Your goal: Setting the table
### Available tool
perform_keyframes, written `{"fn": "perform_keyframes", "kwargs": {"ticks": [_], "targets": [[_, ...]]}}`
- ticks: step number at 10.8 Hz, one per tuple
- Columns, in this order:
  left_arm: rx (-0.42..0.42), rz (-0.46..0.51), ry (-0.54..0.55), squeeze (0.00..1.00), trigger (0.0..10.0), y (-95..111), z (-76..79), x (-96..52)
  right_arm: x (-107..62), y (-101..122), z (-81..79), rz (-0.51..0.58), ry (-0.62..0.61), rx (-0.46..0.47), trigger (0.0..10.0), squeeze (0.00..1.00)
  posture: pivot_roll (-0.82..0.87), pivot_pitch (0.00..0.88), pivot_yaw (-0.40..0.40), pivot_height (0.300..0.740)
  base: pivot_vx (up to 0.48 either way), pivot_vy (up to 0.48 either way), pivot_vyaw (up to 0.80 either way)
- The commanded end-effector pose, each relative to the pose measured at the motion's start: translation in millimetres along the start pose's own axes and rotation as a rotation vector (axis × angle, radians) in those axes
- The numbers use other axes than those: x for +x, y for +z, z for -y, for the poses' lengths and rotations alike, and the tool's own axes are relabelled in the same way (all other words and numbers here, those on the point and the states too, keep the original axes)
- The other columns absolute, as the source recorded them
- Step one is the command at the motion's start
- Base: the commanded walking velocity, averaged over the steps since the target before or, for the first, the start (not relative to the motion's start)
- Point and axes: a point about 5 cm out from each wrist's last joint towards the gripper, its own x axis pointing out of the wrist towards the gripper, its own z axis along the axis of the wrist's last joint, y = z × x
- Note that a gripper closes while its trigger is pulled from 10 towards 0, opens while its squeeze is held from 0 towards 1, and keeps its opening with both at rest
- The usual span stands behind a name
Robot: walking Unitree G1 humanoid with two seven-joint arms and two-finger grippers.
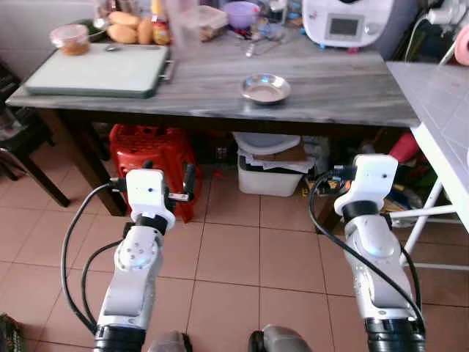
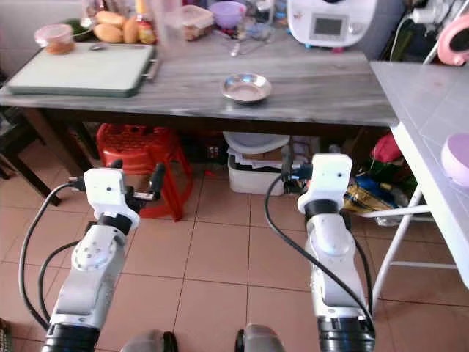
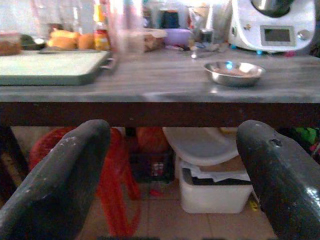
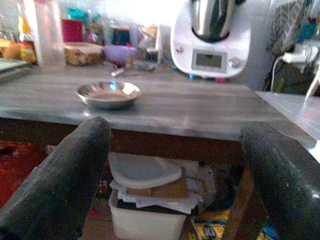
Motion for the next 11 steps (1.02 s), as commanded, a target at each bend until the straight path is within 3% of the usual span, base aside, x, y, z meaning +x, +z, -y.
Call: {"fn": "perform_keyframes", "kwargs": {"ticks": [1,4,11], "targets": [[0.0,0.022,-0.017,0.0,10.0,4.8,1.6,1.3,2.1,0.6,1.9,0.0,-0.011,0.005,10.0,0.0,-0.08,0.08,0.015,0.74,0.0,-0.48,0.0],[0.002,0.023,-0.018,0.0,10.0,5.4,0.6,1.0,2.8,0.7,-2.1,-0.001,0.004,0.011,10.0,0.0,-0.07,0.082,0.017,0.74,0.0,-0.48,0.0],[0.005,0.028,-0.026,0.0,10.0,6.3,1.8,3.9,6.6,3.2,-2.5,0.014,0.014,0.0,10.0,0.0,-0.08,0.075,0.018,0.74,0.0,-0.374,-0.72]]}}
